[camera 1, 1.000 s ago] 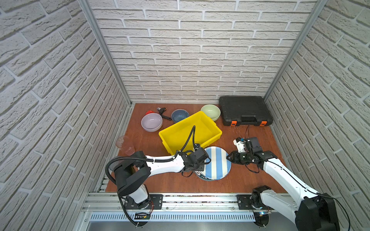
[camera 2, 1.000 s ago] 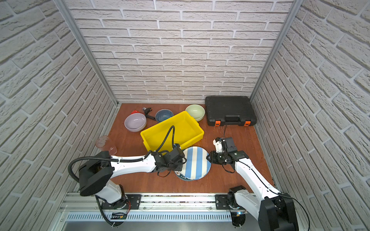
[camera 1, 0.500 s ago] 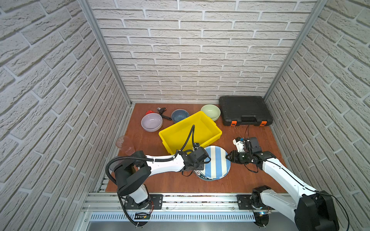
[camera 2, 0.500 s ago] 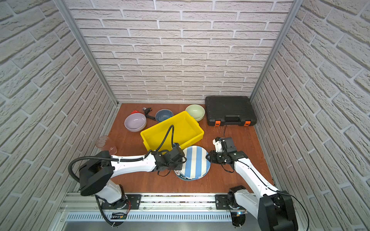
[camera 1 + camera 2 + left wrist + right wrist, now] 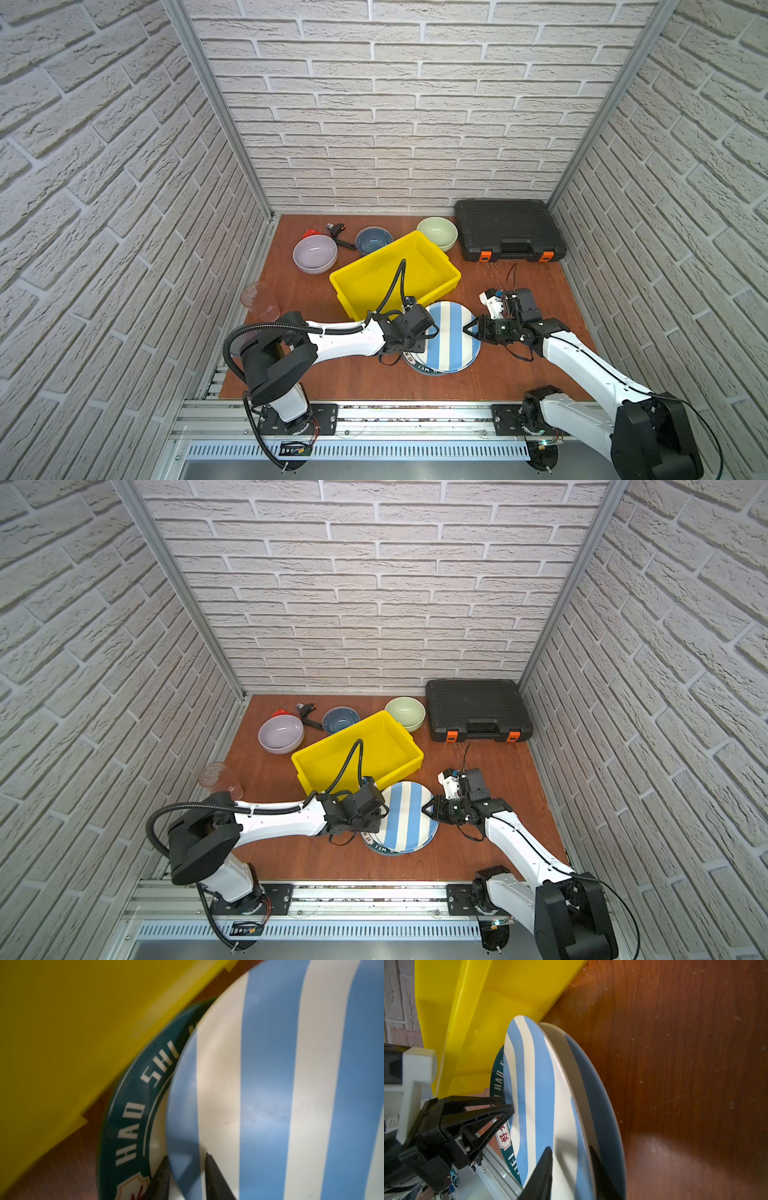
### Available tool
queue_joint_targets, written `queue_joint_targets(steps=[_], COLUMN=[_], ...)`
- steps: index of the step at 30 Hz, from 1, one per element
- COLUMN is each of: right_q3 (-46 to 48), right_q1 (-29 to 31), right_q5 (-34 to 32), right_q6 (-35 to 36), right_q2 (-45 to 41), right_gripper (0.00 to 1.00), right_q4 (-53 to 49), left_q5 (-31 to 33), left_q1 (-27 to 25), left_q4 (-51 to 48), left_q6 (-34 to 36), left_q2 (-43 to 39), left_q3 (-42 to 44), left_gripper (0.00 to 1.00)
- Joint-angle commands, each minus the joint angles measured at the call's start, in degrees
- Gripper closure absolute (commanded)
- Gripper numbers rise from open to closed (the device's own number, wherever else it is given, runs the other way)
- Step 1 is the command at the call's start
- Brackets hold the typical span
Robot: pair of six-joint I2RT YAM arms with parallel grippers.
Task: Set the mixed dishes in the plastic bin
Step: 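Lift the top striped plate upright with the right gripper while the left draws back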
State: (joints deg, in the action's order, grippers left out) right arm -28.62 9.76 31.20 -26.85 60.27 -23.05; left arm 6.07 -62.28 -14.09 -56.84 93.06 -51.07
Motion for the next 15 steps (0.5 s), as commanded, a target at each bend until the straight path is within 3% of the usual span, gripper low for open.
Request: queue_joint_targets(steps=[1,15], right_q3=[-0.1,-3.3], right_q1=[0.6,0.5], right_q5=[3.0,1.0], right_q6=[-0.3,1.6], right_q2=[-1.8,-4.6], right_gripper=[0.73,0.90], right_q4=[2.5,-3.2], left_q5=[-1.2,0.0], left_q1=[-0.2,-0.2], left_q4=[0.2,0.1], left_q6=[0.9,1.3], left_q2=[1.4,-2.1], left_q3=[0.1,0.6], left_gripper=[0.70,0.69])
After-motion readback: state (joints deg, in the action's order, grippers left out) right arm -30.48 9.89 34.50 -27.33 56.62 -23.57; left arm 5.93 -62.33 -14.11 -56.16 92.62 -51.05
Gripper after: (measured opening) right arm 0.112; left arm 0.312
